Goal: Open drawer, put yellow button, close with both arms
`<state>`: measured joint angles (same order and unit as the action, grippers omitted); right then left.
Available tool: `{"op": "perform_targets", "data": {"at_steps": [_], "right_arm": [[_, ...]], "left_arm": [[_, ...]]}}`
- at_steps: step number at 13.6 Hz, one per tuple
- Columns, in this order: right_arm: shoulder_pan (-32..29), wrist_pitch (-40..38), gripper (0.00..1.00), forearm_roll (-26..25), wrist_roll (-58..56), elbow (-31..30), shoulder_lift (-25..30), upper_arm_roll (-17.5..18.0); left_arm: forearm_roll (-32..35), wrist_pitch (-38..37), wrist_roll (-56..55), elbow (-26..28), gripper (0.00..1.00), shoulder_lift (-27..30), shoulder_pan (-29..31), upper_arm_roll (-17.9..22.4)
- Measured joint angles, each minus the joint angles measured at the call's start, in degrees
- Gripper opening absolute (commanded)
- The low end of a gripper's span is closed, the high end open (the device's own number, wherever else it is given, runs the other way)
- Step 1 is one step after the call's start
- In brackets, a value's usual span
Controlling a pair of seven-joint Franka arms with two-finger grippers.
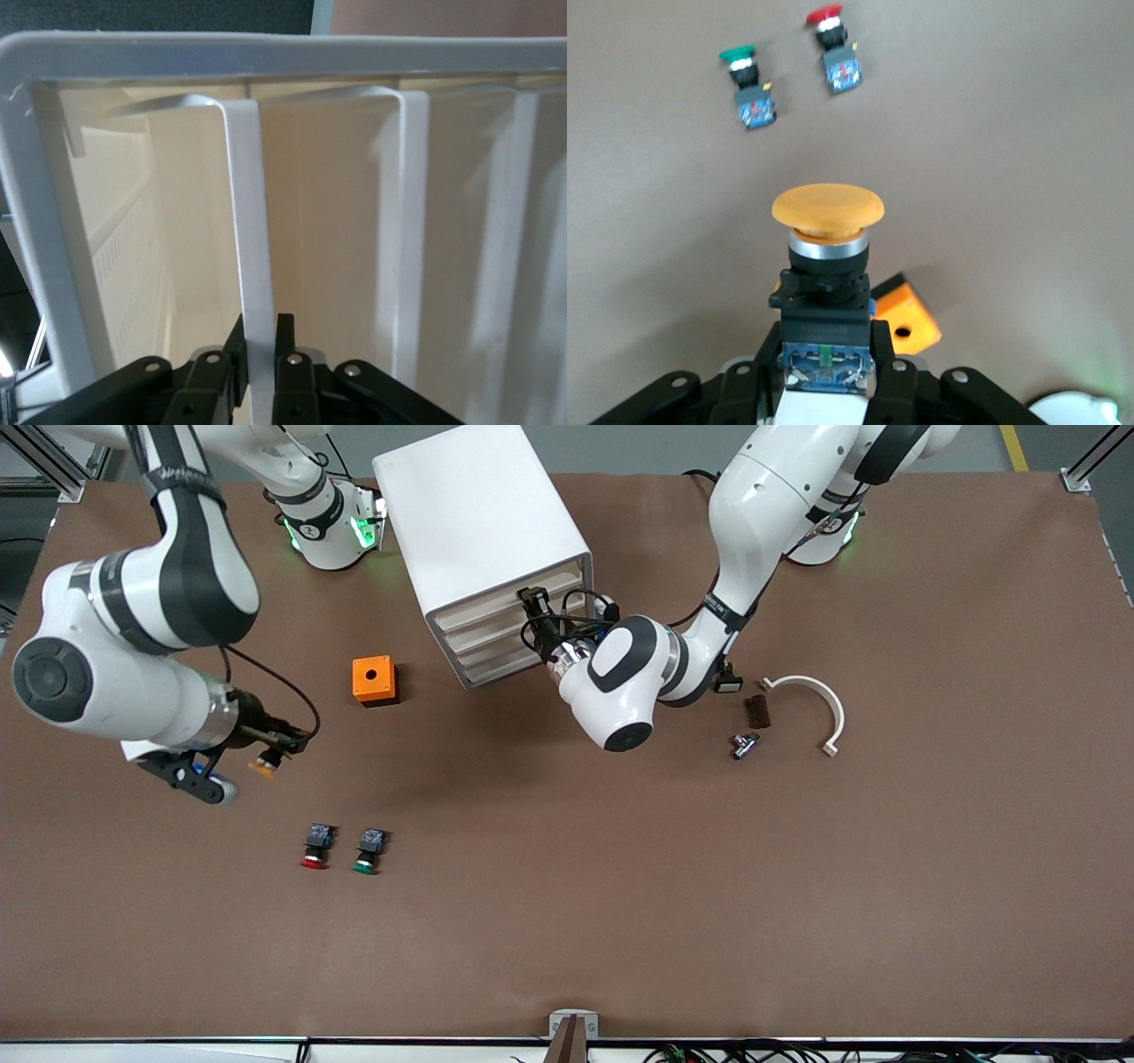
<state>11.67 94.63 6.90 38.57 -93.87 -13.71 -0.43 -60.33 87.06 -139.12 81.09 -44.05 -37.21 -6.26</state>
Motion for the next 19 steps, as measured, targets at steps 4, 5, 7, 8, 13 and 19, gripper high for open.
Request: {"op": "perform_targets", "data": {"at_steps": [4,5,7,8,13,19], "right_arm": [[3.4,-3.1,0.01,3.3,11.1,-0.2,3.2,0.0],[4.4,-3.4,0.01,4.1,14.3,-0.2,3.8,0.0],[7.7,-3.3,0.01,5.0,21.8,-0.3,4.5,0.1],[9.8,-2.8,0.01,5.2,25.6,-0.4,4.5,0.1],[20.7,5.6,0.01,5.3,45.6,-1.3,4.5,0.2],[30.2,20.0,0.05,5.3,62.6,-6.8,3.6,0.2]], "left_arm": [[0.3,0.1,1.3,-2.8,0.01,-0.2,4.7,3.5],[0.3,0.1,2.5,-3.4,0.03,-0.3,5.8,4.9],[0.3,0.4,3.7,-4.4,0.33,-0.3,7.2,6.1],[0.3,0.7,4.3,-4.6,0.53,-0.3,7.3,6.1],[0.4,4.4,8.3,-6.1,1.00,-0.4,7.7,8.5],[5.7,2.4,16.7,-9.8,1.00,0.1,9.9,19.0]]}}
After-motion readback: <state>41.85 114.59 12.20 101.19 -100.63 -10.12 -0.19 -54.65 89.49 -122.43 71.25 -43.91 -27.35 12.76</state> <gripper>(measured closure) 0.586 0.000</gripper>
